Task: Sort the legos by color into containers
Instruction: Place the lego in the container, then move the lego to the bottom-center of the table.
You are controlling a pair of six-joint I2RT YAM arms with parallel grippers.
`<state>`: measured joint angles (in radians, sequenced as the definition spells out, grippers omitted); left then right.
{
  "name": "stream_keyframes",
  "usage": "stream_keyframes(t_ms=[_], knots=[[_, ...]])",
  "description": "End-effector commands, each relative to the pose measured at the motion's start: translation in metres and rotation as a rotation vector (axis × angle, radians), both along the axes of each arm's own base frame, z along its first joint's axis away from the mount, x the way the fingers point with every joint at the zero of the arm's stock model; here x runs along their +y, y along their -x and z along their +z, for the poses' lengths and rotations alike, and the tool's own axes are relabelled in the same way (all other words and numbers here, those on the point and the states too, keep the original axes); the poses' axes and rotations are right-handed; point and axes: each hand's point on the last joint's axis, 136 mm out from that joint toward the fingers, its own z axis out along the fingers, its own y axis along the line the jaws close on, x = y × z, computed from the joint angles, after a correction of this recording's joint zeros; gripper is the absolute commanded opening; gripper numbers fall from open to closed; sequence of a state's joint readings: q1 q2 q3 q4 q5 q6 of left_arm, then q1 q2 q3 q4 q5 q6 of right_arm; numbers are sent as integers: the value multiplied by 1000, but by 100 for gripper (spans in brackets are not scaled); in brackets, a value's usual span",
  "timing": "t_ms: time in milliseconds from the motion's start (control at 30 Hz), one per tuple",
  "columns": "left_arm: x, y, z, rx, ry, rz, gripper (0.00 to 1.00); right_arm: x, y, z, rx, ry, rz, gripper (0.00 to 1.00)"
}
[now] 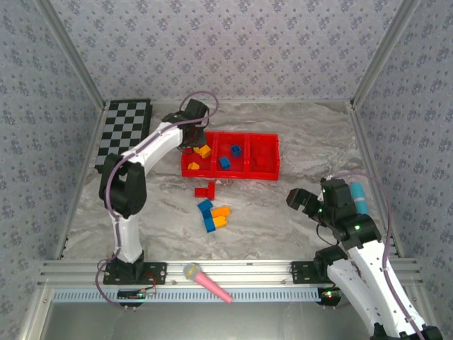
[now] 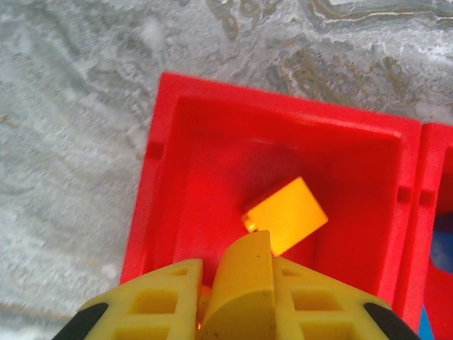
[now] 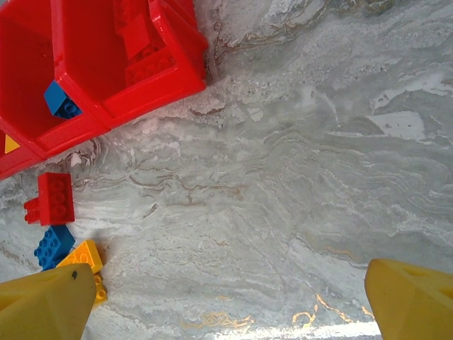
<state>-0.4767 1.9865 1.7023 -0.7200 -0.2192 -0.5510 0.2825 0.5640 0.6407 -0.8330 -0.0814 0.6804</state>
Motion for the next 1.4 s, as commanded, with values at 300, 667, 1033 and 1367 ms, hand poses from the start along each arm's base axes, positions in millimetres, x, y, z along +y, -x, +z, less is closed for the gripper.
stream_keyframes(t_ms=[300, 667, 1033, 1367], knots=[[1, -24, -11, 31, -117, -122, 19, -5, 0, 1, 10, 46, 6, 100], [-6, 3, 24, -65, 17, -179, 78, -6, 1, 5, 11, 39, -5, 100], [-41, 130, 43, -85, 89, -516, 90, 3, 3, -1, 13, -32, -6, 100], [-83, 236, 1, -2, -100, -908, 87, 16, -5, -3, 14, -89, 7, 100]])
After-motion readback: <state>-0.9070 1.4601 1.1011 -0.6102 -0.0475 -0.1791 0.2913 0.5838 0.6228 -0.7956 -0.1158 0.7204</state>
